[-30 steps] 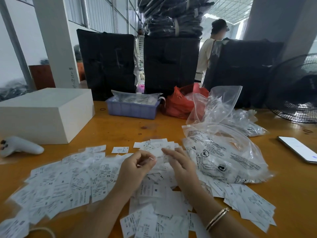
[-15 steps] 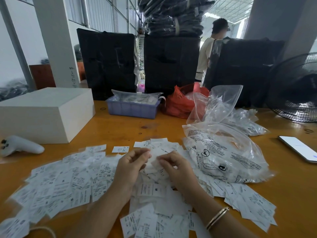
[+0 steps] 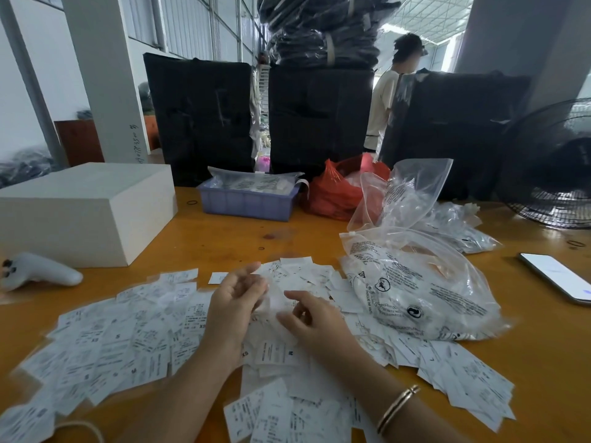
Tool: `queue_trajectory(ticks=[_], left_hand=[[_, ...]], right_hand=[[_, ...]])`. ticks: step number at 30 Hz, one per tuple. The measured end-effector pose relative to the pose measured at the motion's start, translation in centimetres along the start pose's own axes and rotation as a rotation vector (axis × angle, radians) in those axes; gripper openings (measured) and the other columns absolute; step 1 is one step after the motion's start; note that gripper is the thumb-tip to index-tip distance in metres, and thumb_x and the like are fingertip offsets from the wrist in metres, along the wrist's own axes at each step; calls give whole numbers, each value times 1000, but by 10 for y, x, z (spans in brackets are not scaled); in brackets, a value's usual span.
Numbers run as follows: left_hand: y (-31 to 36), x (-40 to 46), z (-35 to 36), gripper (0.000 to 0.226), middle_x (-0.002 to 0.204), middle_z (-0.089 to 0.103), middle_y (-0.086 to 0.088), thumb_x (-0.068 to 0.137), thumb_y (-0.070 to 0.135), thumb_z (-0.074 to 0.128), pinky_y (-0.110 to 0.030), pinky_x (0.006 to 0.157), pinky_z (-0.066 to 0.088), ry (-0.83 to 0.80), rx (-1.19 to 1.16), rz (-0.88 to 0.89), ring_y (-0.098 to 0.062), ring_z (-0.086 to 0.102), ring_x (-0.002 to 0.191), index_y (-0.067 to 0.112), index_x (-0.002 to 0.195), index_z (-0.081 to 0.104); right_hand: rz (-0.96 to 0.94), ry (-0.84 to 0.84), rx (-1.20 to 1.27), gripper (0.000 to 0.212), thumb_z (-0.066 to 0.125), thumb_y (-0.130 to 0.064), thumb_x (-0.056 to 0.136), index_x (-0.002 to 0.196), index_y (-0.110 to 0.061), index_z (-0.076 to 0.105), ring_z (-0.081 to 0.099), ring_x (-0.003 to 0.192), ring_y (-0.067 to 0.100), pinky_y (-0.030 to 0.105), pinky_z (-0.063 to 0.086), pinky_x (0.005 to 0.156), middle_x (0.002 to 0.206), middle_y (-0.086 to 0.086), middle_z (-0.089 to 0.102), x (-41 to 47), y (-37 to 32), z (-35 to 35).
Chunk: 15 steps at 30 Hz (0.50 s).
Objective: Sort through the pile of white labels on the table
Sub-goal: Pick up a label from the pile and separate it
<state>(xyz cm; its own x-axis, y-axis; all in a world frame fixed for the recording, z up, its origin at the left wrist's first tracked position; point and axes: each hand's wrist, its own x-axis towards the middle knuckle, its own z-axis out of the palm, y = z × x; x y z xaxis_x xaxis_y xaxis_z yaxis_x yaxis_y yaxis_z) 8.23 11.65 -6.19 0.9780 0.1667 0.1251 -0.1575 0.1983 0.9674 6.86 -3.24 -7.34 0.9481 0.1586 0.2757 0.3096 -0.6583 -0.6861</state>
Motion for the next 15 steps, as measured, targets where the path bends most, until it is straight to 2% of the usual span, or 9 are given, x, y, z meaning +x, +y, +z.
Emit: queue_trajectory(ticks=[3, 5, 7, 8, 9, 11, 13, 15], left_hand=[[-1, 1, 0, 14, 83, 71, 7, 82, 22, 72, -23, 71, 49, 12, 3, 19, -10, 64, 80, 25, 95, 67], [-2, -1, 1, 5, 78, 70, 13, 81, 24, 72, -18, 68, 47, 2, 103, 61, -1, 64, 75, 26, 86, 71], [-2, -2, 1, 3, 79, 71, 18, 83, 28, 69, -16, 67, 46, -5, 159, 78, 5, 63, 73, 29, 84, 72], [-3, -2, 1, 5, 82, 72, 18, 84, 29, 68, -17, 68, 47, -4, 160, 76, 5, 64, 76, 31, 85, 73], [-3, -1, 0, 7, 85, 73, 16, 85, 30, 67, -18, 70, 49, 3, 139, 68, 3, 65, 79, 31, 86, 73], [-1, 0, 0, 10, 90, 74, 9, 86, 28, 65, -20, 72, 55, 21, 30, 31, -3, 69, 86, 29, 89, 74], [0, 1, 0, 11, 92, 75, 5, 86, 23, 63, -15, 67, 55, 32, -60, 3, -6, 70, 89, 25, 91, 73], [0, 1, 1, 13, 93, 74, 8, 87, 20, 64, -13, 65, 54, 20, -26, 19, -4, 69, 90, 29, 92, 72]], right_hand=[[5, 23, -5, 43, 57, -17, 89, 130, -31, 53, 50, 80, 0, 16, 42, 75, 82, -18, 55, 2, 2, 2], [43, 70, 97, 40, 56, -14, 91, 128, -29, 55, 50, 76, -1, 12, 42, 73, 83, -18, 57, 2, 4, -3], [16, 84, 76, 33, 58, -26, 91, 125, -28, 59, 49, 77, -2, 16, 43, 78, 87, -19, 55, 1, 2, -7], [-35, 64, -29, 33, 59, -36, 90, 122, -29, 61, 48, 82, -1, 23, 43, 85, 91, -19, 54, 0, 1, -6], [-87, 28, -171, 38, 56, -49, 87, 119, -30, 63, 47, 89, 1, 28, 39, 90, 95, -17, 53, -2, -1, -5], [-158, -22, -431, 57, 46, -69, 78, 116, -31, 64, 45, 97, 8, 32, 34, 92, 101, -12, 53, -6, -6, -2], [-199, -19, -558, 62, 43, -72, 75, 114, -29, 65, 47, 97, 14, 34, 34, 89, 100, -7, 54, -7, -9, 0], [-236, -15, -639, 54, 42, -64, 81, 113, -27, 65, 48, 97, 18, 35, 33, 87, 100, -4, 54, -7, -10, 0]])
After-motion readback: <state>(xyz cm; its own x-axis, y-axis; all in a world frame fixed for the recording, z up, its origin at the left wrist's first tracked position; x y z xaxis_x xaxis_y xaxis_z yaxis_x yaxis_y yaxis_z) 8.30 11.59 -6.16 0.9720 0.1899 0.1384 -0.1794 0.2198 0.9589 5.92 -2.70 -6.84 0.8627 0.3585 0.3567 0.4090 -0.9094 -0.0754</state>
